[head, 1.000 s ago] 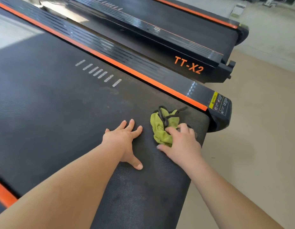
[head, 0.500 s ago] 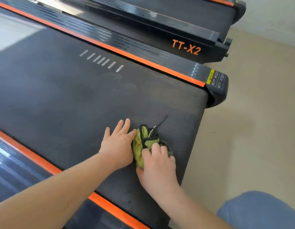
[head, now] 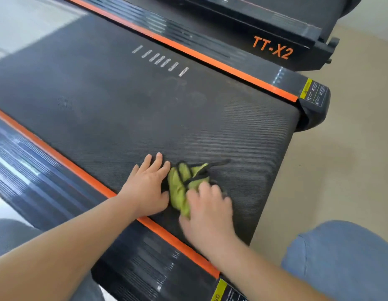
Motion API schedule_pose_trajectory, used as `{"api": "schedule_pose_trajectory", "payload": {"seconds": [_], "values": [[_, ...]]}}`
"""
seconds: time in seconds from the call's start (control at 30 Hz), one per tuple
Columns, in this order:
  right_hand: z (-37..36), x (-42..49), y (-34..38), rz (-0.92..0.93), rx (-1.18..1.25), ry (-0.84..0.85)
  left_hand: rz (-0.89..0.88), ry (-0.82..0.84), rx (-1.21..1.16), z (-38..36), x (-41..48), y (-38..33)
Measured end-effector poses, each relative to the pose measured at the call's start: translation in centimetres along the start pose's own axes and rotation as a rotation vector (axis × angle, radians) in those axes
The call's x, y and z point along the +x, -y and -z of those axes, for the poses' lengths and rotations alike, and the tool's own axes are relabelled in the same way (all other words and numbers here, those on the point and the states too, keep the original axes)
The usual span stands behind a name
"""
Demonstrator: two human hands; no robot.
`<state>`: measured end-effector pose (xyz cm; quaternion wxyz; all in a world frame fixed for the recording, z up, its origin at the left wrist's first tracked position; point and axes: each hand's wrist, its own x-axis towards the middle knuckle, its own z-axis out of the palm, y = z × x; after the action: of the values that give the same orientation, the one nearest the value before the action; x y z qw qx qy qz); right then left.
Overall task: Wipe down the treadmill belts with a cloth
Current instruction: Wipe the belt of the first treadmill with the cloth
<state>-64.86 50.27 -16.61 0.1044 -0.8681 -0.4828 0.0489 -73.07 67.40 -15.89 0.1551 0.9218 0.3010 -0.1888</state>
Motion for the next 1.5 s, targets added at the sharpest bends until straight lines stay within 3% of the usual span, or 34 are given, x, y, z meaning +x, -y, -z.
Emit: {"api": "schedule_pose_trajectory", "payload": {"seconds": [0.07,0.13,0.27,0.37,0.5,0.63,0.73,0.8,0.87,0.93,1.0,1.1,1.17,1.33,1.5], "values": [[0.2,-1.9,-0.7,0.195,0.021,0.058,-0.04,0.001,0.058,0.2,0.0,-0.6],[0.8,-0.8,-4.1,0.238,-0.083,0.091,-0.123,-0.006,0.084,0.1,-0.1,-1.8],[2.2,3.7,-10.7,-0.183,-0.166,0.028,-0.211,-0.024,-0.004,-0.4,0.1,-4.6],[1.5,2.3,-7.1,-0.287,-0.157,-0.033,-0.234,-0.017,-0.005,-0.5,0.5,-5.1],[0.1,-4.3,-0.4,-0.014,0.042,0.035,-0.207,0.037,-0.177,1.3,0.8,-3.8],[1.9,-4.3,-4.4,0.091,0.049,0.159,-0.165,-0.029,-0.284,2.1,0.6,-3.5],[2.9,0.5,-11.8,-0.19,-0.129,0.074,-0.185,-0.014,-0.222,1.2,0.4,-4.1],[3.4,2.7,-14.7,-0.502,0.033,0.001,-0.224,-0.012,-0.167,0.8,0.1,-4.6],[3.0,2.7,-13.2,-0.648,0.189,-0.074,-0.27,-0.031,-0.153,0.4,-0.3,-5.1],[1.9,1.2,-9.6,-0.576,0.101,-0.104,-0.328,-0.072,-0.152,0.1,-0.4,-5.9],[1.2,-0.9,-5.7,-0.372,0.049,-0.097,-0.381,-0.109,-0.167,0.0,-0.2,-6.9],[0.7,-2.3,-4.6,-0.23,0.065,-0.049,-0.324,-0.04,-0.21,0.4,0.1,-8.2],[1.4,-1.5,-6.7,-0.316,0.17,0.011,-0.326,-0.055,-0.223,0.8,0.6,-8.8],[3.5,1.8,-16.0,-0.744,0.45,-0.356,-0.31,-0.012,-0.013,3.2,4.4,-13.1],[2.7,4.0,-19.4,-0.827,0.798,-0.288,-0.243,0.039,0.05,4.9,10.6,-18.8]]}}
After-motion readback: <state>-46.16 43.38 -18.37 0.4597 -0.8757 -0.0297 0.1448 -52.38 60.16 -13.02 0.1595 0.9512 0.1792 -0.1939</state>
